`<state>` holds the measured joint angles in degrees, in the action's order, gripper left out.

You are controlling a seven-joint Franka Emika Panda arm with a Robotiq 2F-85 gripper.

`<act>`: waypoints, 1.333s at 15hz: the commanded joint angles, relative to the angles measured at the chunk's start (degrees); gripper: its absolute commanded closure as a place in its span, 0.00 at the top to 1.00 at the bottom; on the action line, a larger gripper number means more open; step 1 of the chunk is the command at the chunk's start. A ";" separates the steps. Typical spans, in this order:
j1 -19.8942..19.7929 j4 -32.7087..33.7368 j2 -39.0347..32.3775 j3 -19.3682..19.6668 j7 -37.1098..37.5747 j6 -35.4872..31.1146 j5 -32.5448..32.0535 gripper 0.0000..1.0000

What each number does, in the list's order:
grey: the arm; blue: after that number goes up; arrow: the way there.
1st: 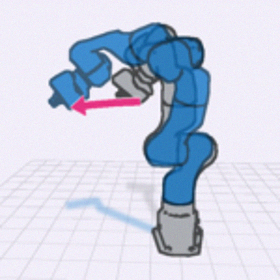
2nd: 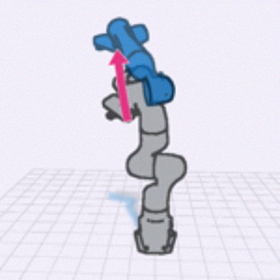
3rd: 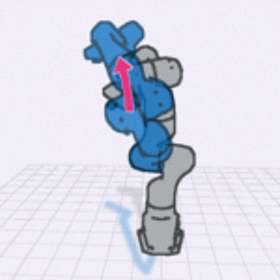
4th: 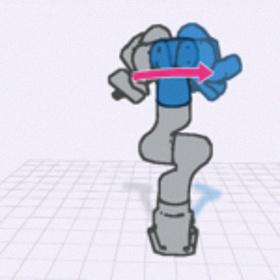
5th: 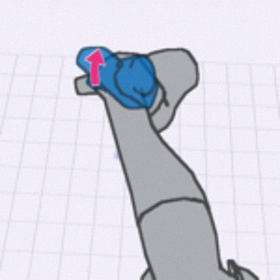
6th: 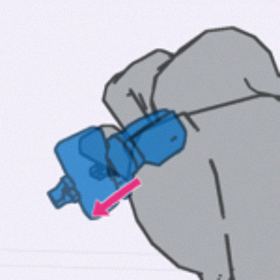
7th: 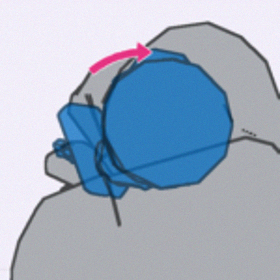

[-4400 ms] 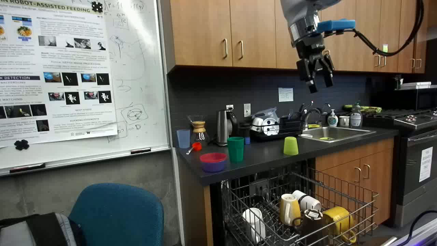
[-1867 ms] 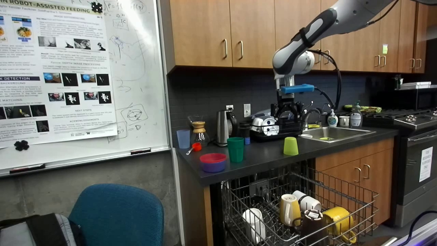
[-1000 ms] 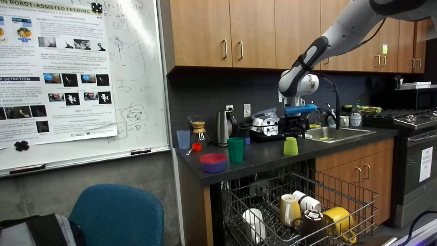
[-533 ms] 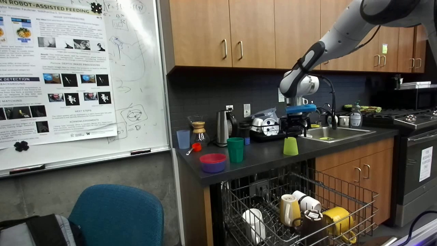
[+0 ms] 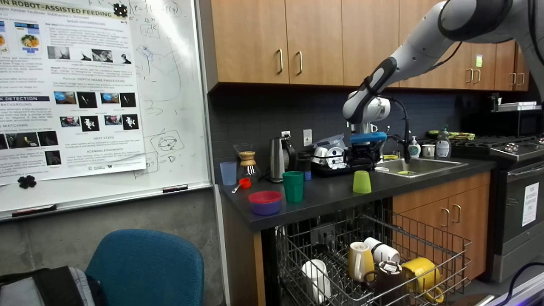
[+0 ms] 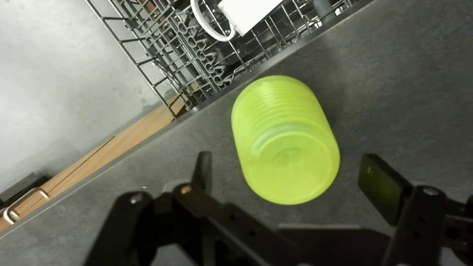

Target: Put the yellow cup inside the green cup.

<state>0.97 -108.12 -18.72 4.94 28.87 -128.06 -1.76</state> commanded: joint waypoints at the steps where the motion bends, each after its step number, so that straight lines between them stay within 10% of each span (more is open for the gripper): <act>1: 0.33 3.08 -2.29 -0.12 -0.15 1.67 1.14 1.00; 5: 0.43 4.06 -3.87 0.08 -0.22 2.12 1.10 1.00; 6: 0.41 4.24 -4.18 0.12 -0.21 2.14 1.16 0.75; 11: 0.40 4.78 -4.69 -0.01 -0.36 3.15 1.76 0.45; 20: -0.71 6.85 -3.43 -4.25 -3.30 8.47 17.59 0.45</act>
<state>1.12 -102.89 -22.75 2.15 26.39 -122.44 10.69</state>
